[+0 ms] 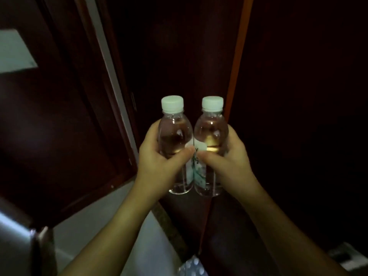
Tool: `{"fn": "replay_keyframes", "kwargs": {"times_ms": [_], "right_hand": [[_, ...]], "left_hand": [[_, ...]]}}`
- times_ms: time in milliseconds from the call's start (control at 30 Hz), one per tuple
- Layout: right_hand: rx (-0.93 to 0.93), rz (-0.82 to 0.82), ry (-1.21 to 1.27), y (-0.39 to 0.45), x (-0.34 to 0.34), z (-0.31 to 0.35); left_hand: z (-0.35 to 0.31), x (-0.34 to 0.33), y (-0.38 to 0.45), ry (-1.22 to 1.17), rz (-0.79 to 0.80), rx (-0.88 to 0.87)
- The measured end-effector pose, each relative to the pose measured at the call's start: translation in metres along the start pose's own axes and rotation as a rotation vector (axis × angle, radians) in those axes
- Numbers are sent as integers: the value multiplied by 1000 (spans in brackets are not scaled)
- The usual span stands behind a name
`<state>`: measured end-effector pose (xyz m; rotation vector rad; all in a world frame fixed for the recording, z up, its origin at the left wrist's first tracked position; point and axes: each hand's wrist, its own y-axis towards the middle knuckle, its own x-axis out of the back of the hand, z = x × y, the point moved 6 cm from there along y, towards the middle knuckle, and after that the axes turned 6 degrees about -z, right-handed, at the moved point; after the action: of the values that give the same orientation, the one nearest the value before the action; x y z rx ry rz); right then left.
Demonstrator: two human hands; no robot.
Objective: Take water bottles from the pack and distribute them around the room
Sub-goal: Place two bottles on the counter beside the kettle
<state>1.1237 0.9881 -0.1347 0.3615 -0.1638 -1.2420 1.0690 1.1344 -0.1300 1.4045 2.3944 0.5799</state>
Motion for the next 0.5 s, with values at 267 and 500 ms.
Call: {"fn": "replay_keyframes", "kwargs": {"times_ms": [267,500], "right_hand": [[88,-209,-44,-21,7,83],[82,-559,-178,-109,74,125]], "left_hand": [[-73,-25,20,-248,234,-20],[-95,-109,-30,-438,582,68]]}}
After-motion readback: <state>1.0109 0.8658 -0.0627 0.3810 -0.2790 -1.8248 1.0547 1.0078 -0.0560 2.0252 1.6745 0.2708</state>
